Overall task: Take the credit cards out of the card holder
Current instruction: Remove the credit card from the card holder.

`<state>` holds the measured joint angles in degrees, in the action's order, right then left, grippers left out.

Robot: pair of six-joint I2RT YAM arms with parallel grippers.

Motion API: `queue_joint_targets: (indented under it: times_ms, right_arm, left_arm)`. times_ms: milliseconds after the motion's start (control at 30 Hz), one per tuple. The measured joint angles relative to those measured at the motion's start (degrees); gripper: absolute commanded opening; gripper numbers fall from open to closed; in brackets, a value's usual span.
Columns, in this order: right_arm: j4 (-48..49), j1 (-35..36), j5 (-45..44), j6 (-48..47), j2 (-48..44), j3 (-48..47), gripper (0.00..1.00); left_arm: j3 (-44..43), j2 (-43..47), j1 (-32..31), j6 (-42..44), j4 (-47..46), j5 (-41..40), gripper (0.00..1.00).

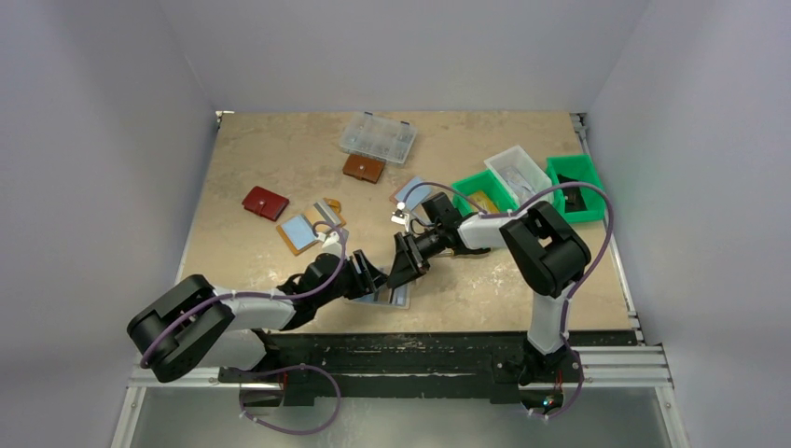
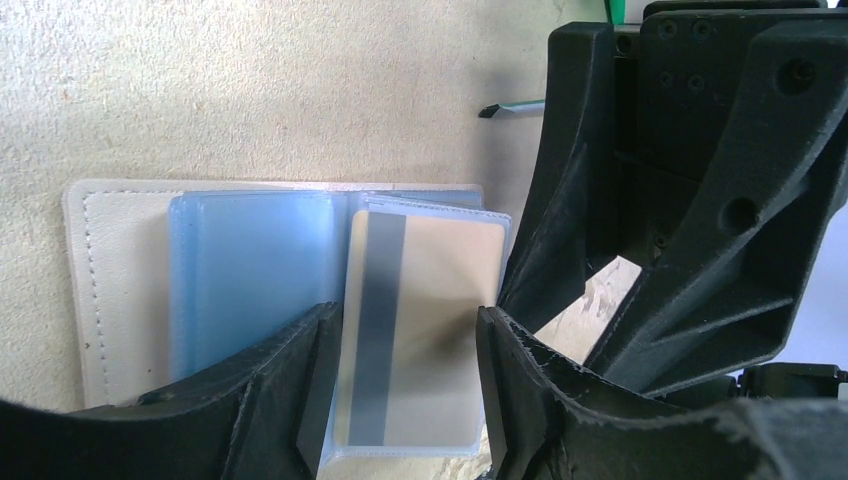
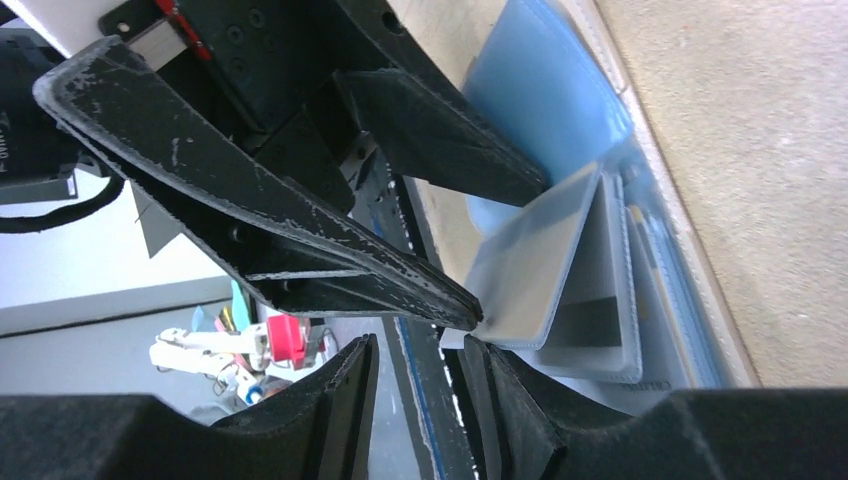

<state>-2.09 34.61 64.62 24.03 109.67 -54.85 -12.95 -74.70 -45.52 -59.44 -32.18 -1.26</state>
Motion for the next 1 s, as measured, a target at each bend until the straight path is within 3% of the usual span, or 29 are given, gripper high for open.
queue_joint_targets:
  times_ms: [1000]
  right_arm:
    - [2.8,0.7,1.0,1.9,0.0,0.0,0.47]
  left_arm:
    - [2.3,3.2,0.1,3.3,-0.8,4.6,0.65]
